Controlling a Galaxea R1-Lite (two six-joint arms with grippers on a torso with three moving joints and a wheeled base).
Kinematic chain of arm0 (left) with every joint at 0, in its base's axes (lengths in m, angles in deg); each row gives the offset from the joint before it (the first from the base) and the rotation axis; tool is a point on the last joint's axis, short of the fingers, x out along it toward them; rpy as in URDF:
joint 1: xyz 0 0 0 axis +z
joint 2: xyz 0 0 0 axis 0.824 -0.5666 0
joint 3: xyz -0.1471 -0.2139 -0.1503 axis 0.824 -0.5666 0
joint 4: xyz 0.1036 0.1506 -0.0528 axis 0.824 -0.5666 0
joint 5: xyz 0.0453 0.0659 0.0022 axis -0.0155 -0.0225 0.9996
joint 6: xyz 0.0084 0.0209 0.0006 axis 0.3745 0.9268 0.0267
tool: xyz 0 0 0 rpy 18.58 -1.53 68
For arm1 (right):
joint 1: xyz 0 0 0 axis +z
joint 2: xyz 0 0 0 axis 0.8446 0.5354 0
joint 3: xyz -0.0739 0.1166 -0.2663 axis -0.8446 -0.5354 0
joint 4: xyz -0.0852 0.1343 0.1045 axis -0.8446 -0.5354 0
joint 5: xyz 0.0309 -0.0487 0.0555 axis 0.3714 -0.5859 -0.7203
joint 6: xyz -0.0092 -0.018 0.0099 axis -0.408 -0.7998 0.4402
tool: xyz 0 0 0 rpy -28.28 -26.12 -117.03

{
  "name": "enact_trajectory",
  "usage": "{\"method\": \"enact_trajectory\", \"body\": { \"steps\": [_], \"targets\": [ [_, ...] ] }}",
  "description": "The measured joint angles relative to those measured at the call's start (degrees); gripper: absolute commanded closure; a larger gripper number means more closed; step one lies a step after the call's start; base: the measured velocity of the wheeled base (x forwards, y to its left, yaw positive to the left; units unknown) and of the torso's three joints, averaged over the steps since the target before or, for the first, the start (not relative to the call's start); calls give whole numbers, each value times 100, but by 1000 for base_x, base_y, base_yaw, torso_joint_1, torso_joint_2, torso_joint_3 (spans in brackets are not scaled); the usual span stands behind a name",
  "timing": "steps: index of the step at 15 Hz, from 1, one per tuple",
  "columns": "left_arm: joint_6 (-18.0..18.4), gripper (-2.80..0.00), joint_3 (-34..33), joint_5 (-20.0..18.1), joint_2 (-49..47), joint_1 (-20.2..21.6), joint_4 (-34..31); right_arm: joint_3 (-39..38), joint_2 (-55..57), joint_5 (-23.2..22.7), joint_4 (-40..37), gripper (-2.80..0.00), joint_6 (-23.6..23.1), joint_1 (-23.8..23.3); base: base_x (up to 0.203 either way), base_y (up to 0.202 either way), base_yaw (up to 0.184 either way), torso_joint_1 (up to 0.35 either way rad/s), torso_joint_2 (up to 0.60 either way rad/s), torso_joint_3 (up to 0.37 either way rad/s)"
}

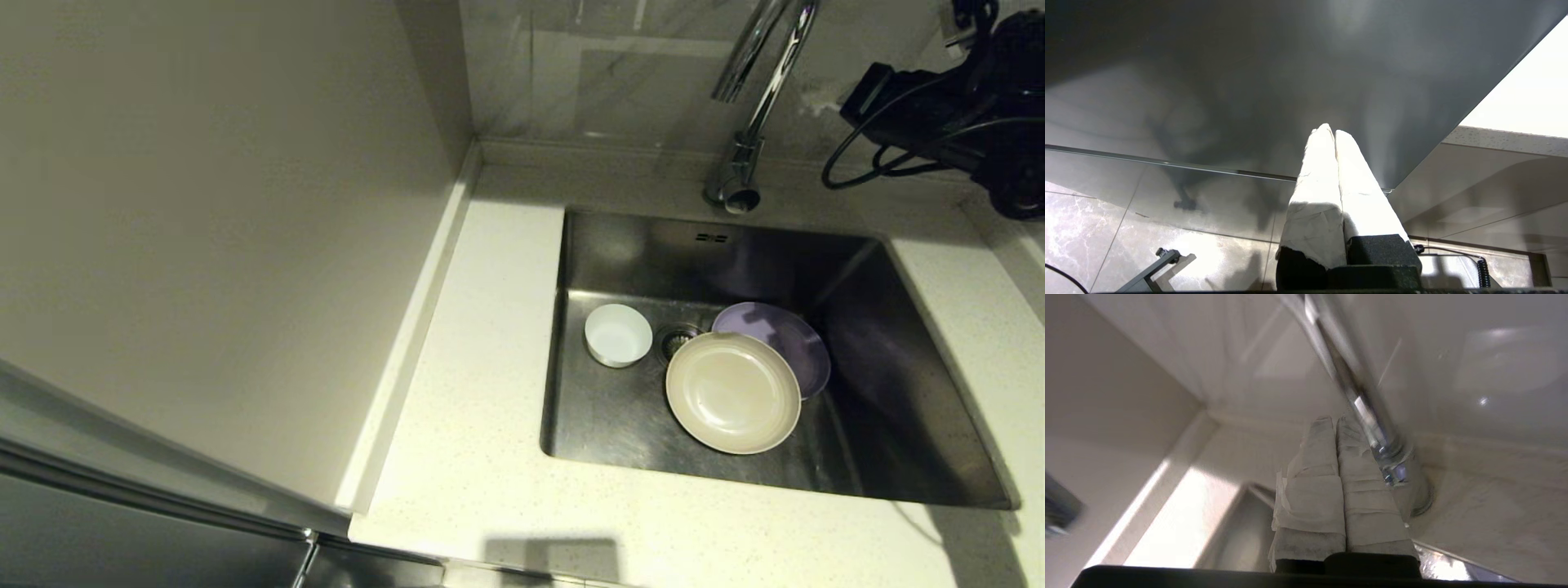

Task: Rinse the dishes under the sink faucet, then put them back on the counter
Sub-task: Turn on the faucet

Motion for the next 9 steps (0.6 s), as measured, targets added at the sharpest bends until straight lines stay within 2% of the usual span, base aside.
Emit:
{"method": "enact_trajectory", "body": {
  "steps": [5,9],
  "targets": [
    [2,0,0,2,0,0,-2,0,217,-2,34,0,-365,258,0,0,0,0,0,0],
    [0,0,0,-1,0,0,-2,6,357,-2,348,0,-429,363,0,0,0,0,0,0]
  ]
}}
